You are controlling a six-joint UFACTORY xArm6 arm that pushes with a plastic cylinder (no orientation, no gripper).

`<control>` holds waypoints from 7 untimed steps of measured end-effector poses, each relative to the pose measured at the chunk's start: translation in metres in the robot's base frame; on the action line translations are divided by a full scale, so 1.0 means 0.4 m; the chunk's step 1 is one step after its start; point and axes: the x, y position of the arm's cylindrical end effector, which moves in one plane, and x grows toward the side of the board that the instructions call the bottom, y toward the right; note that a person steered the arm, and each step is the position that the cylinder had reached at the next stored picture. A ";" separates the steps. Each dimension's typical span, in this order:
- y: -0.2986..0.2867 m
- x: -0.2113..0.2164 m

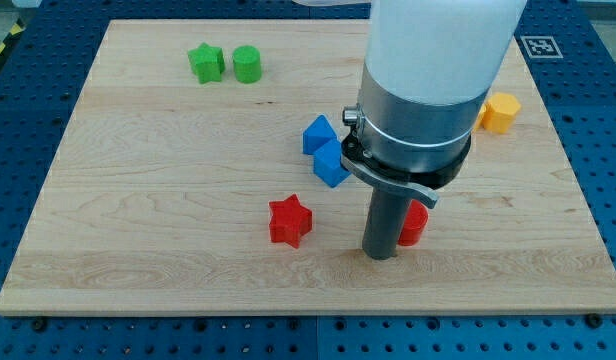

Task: Move red circle closer to yellow hexagon

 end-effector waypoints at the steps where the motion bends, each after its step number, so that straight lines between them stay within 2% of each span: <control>1: 0.007 -0.030; 7: 0.243 -0.056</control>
